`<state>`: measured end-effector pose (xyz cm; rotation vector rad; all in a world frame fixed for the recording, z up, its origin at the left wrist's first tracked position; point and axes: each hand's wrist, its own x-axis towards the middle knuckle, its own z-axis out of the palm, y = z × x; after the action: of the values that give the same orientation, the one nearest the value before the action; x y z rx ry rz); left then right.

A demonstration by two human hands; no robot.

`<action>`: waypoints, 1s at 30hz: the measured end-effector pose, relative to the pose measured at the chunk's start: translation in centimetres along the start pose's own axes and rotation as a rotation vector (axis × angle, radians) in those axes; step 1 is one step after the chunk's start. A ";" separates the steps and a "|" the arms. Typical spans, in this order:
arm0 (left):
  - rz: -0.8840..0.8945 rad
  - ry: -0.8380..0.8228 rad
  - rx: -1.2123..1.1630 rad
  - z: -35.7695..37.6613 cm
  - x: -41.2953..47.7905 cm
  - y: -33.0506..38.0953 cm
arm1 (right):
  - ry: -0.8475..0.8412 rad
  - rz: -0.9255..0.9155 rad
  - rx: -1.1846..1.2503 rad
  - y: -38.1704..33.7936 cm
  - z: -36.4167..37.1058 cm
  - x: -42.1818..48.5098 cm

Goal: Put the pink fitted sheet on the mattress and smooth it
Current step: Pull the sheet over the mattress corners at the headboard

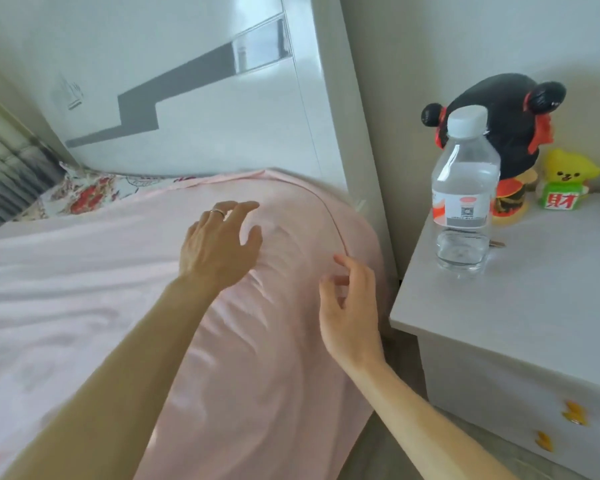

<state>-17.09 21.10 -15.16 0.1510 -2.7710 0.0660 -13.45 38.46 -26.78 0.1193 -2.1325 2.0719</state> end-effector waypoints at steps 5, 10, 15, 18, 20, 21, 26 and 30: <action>-0.153 -0.211 -0.230 4.7 2.5 -2.3 | 0.153 0.119 -0.184 -1.2 2.2 7.3; -0.165 -0.290 -0.216 4.1 1.7 -2.1 | 0.145 0.432 -0.293 -4.1 1.9 12.9; -0.124 -0.483 -0.180 1.8 3.9 -3.2 | -0.061 0.689 -0.439 -8.0 0.3 14.2; -0.106 -0.625 -0.196 0.1 6.8 -4.1 | -0.121 0.674 -0.514 -10.1 0.3 14.5; -0.071 -0.739 -0.171 -1.4 9.4 -4.4 | -0.131 0.658 -0.543 -11.3 0.2 14.8; -0.062 -0.766 -0.159 -1.9 10.6 -4.4 | -0.099 0.644 -0.546 -11.8 0.2 14.9; -0.168 -0.618 -0.199 -2.5 17.2 -4.6 | 0.111 0.457 -0.594 -12.6 -0.5 14.4; -0.117 -0.558 -0.111 -2.2 20.6 -4.5 | 0.113 0.412 -0.629 -12.7 0.0 13.8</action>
<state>-34.93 14.83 -5.60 0.3489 -3.3014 -0.1890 -24.87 38.81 -11.84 -0.5378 -2.7831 1.4045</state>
